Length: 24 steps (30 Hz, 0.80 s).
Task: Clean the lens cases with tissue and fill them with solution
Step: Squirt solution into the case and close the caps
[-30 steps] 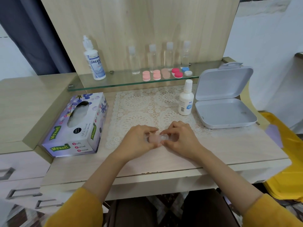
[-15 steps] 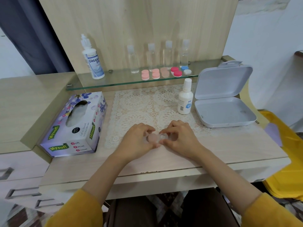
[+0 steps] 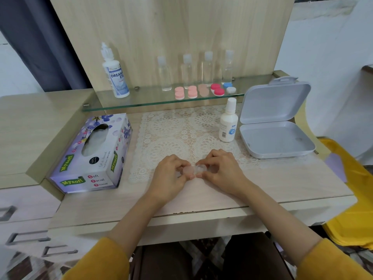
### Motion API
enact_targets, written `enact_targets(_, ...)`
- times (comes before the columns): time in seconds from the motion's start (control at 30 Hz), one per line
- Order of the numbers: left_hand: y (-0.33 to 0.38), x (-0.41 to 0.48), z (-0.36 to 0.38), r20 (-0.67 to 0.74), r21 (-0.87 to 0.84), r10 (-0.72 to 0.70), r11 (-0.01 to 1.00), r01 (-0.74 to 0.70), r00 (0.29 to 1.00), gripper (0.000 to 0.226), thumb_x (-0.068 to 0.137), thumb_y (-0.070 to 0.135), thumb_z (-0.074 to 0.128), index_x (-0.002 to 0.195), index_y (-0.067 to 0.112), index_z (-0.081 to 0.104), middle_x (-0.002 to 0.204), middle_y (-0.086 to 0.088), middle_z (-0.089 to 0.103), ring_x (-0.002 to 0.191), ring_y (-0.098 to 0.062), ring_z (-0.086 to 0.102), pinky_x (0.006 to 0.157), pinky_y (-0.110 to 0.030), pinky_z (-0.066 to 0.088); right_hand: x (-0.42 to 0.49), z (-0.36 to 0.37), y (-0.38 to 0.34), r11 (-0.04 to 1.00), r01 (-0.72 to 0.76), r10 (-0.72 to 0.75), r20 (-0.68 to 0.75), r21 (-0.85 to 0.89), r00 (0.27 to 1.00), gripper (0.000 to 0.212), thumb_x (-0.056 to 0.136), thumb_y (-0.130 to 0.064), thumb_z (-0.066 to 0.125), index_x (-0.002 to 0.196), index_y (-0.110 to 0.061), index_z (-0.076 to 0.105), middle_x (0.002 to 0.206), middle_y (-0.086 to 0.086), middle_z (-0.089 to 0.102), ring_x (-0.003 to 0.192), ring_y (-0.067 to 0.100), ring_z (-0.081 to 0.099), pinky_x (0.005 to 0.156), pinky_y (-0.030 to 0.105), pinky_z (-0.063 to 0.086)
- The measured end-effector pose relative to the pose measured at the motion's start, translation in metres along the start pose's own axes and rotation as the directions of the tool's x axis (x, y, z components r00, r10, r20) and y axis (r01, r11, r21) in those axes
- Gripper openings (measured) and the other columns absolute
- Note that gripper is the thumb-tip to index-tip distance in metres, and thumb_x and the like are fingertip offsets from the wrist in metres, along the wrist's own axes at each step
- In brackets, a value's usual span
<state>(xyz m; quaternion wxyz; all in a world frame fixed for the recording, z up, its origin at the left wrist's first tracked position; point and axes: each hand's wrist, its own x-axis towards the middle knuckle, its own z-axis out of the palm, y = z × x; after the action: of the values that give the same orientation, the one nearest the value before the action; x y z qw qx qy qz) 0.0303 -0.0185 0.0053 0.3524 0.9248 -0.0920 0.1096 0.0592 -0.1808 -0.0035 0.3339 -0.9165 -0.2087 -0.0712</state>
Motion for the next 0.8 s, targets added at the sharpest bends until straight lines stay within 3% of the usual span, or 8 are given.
enact_targets(0.1,-0.002,-0.002,0.001,-0.014,-0.03,0.01,0.999,-0.011,1.0,0.024,0.073,0.014,0.075,0.095,0.01,0.07,0.086,0.002,0.056,0.078,-0.008,0.053,0.082,-0.021,0.04,0.001,-0.002,-0.002,1.0,-0.009,0.009,0.016,-0.017,1.0,0.039,0.068,-0.045,0.065,0.099,-0.021,0.072,0.084,0.002,0.061,0.082,0.016,0.047,0.082,0.036,0.035)
enact_targets(0.23,-0.005,-0.005,0.003,-0.031,-0.068,0.002,0.998,-0.004,1.0,0.029,0.072,0.016,0.077,0.1,0.012,0.07,0.084,0.007,0.055,0.073,0.006,0.05,0.072,-0.003,0.034,0.001,-0.011,-0.006,0.999,-0.016,0.019,0.074,-0.042,0.997,0.037,0.071,-0.037,0.075,0.104,-0.022,0.07,0.087,-0.002,0.059,0.084,0.011,0.046,0.086,0.034,0.038)
enact_targets(0.37,-0.008,-0.007,0.001,-0.025,-0.083,0.011,0.996,-0.013,1.0,0.035,0.072,0.017,0.076,0.106,0.013,0.068,0.089,0.005,0.058,0.077,0.006,0.05,0.072,-0.001,0.032,-0.001,-0.031,-0.007,0.994,-0.049,0.067,0.18,-0.103,0.981,0.048,0.067,-0.037,0.078,0.111,-0.022,0.066,0.098,-0.006,0.054,0.087,0.009,0.046,0.078,0.023,0.037)
enact_targets(0.57,-0.01,-0.01,0.0,-0.021,-0.112,0.027,0.993,-0.029,0.999,0.047,0.073,0.016,0.076,0.117,0.014,0.061,0.094,0.003,0.059,0.083,0.001,0.051,0.073,-0.002,0.033,-0.014,-0.038,-0.003,0.982,0.01,0.032,0.219,-0.19,0.975,0.023,0.082,-0.012,0.061,0.102,-0.018,0.069,0.099,0.0,0.054,0.067,0.003,0.04,0.063,0.014,0.031)
enact_targets(0.7,-0.013,-0.011,0.0,-0.043,-0.122,0.045,0.991,-0.05,0.998,0.038,0.074,0.014,0.075,0.11,0.012,0.066,0.092,0.002,0.061,0.081,0.003,0.053,0.072,-0.002,0.034,-0.016,-0.038,-0.007,0.962,0.029,0.04,0.244,-0.271,0.969,0.023,0.088,-0.012,0.052,0.108,-0.014,0.062,0.099,0.003,0.05,0.077,0.013,0.042,0.072,0.023,0.034)
enact_targets(0.8,-0.013,-0.012,0.0,-0.048,-0.117,0.041,0.992,-0.047,0.998,0.032,0.074,0.015,0.075,0.106,0.014,0.068,0.094,0.0,0.063,0.083,-0.007,0.057,0.071,-0.003,0.035,-0.01,-0.042,-0.01,0.972,0.028,0.027,0.229,-0.235,0.973,0.025,0.088,-0.01,0.052,0.111,-0.012,0.06,0.103,0.004,0.051,0.074,0.011,0.041,0.075,0.022,0.035)
